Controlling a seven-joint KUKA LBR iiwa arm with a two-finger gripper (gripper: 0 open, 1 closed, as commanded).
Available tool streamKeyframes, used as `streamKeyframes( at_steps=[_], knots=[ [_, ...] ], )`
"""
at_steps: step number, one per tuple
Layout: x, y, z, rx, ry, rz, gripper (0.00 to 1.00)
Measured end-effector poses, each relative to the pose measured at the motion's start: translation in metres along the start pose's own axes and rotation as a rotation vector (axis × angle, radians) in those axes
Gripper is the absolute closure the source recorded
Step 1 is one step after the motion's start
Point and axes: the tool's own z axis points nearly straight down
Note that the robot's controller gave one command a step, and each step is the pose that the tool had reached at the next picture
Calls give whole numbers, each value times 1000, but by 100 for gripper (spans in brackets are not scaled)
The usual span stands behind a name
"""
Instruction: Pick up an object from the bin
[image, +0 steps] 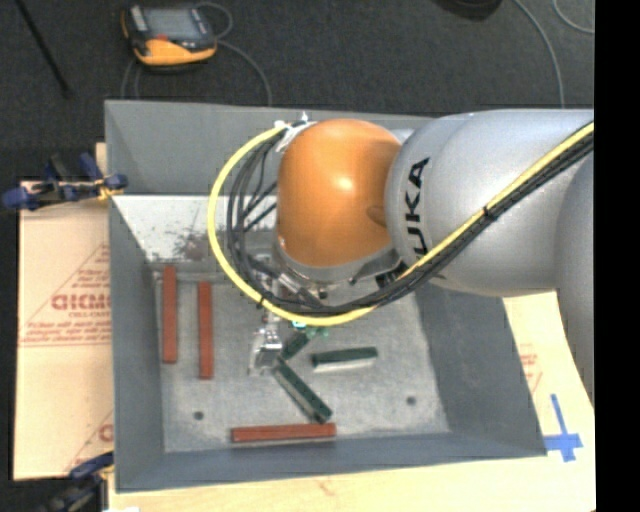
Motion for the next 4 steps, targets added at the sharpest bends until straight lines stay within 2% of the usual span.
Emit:
streamKeyframes(
  at_steps=[1,2,3,4],
  knots=[
    [-2,-1,-4,-1,-7,4,0],
    [-7,-31,18,-3,-12,-61,0],
    [-22,-67,70,2,-10,-192,0],
    [-29,-90,86,1,3,-319,0]
  ],
)
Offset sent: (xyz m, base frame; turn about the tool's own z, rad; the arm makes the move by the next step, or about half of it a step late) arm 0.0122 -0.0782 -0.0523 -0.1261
